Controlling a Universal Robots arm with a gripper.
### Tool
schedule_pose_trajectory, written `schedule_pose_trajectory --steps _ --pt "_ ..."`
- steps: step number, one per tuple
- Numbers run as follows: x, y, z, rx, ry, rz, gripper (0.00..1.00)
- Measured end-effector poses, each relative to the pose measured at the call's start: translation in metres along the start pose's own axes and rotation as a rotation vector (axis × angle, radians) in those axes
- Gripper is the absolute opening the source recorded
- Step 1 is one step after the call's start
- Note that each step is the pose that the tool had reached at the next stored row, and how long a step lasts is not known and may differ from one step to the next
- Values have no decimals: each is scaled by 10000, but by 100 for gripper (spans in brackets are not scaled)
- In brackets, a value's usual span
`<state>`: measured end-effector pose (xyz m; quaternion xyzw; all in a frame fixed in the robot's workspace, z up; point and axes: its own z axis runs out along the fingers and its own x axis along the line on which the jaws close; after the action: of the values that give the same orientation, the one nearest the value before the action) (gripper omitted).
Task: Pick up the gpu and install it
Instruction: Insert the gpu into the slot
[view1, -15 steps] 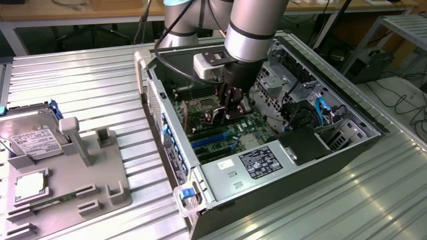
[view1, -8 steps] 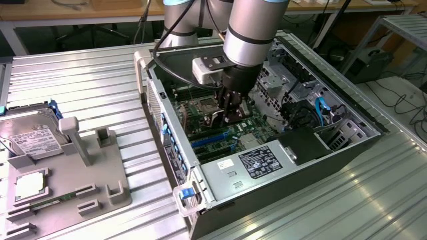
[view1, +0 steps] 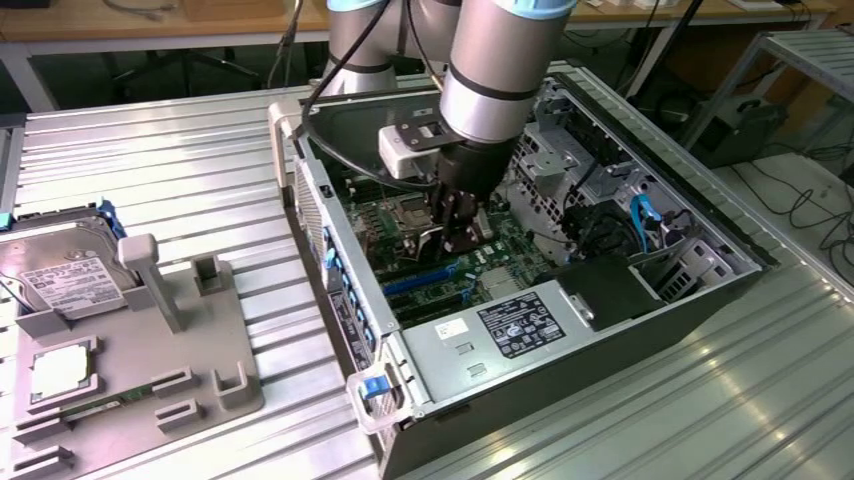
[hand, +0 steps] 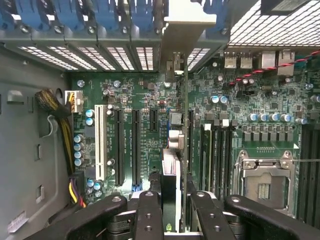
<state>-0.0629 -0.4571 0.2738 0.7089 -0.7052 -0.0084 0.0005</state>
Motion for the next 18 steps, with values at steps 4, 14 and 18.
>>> schedule_pose_trajectory --steps 4,14,18 --pt "0 11 52 0 0 0 27" --pt "2 44 157 0 0 0 27" --pt "2 51 176 -3 3 0 27"
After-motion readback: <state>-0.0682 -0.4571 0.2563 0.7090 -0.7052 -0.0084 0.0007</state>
